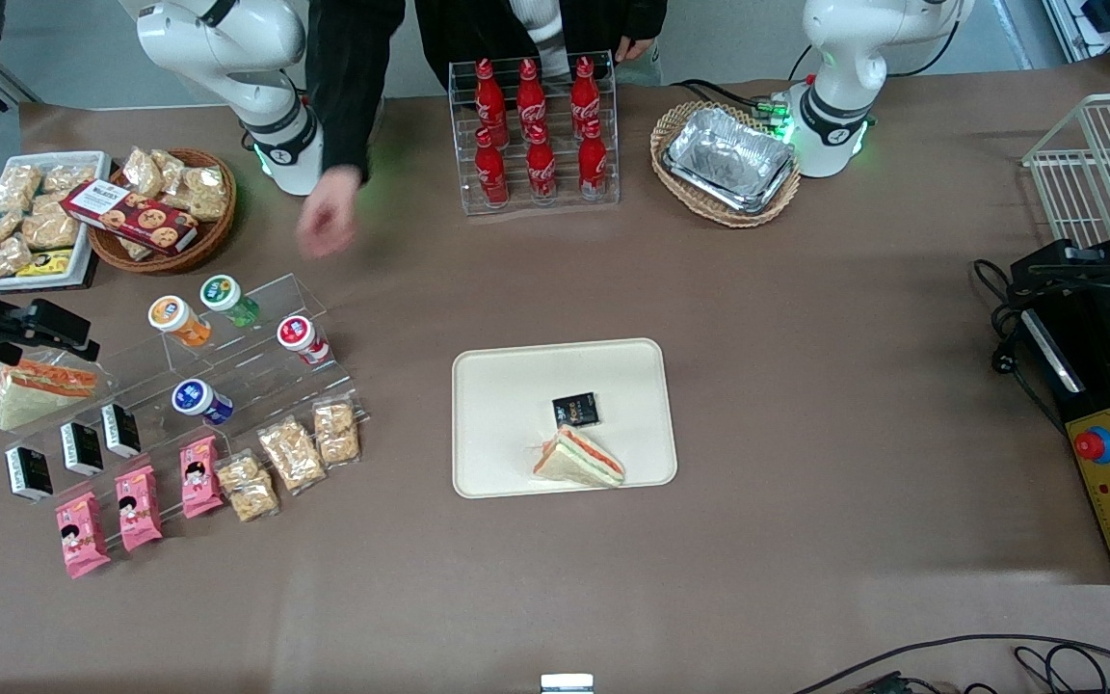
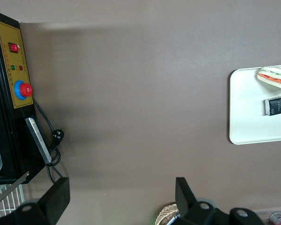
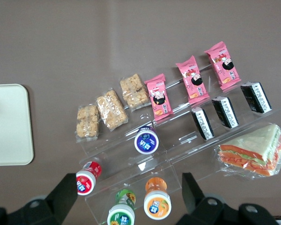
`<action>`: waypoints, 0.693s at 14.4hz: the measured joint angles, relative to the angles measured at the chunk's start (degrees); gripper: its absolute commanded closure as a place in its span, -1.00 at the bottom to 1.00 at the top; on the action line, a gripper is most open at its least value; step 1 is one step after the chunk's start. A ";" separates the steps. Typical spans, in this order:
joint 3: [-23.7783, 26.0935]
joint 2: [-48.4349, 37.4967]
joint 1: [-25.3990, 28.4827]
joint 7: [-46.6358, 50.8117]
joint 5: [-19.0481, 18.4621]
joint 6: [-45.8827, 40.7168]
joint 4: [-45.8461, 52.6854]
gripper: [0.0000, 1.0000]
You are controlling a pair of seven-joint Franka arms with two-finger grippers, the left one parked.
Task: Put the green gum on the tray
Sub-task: 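Move the right gripper toward the green-lidded gum jar on the acrylic rack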
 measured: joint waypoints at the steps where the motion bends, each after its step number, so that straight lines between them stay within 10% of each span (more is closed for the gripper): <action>1: -0.03 -0.46 0.00 0.00 0.00 -0.28 0.00 -0.99; 10: 1.15 -4.93 0.26 -0.03 0.00 -6.37 -3.65 -0.99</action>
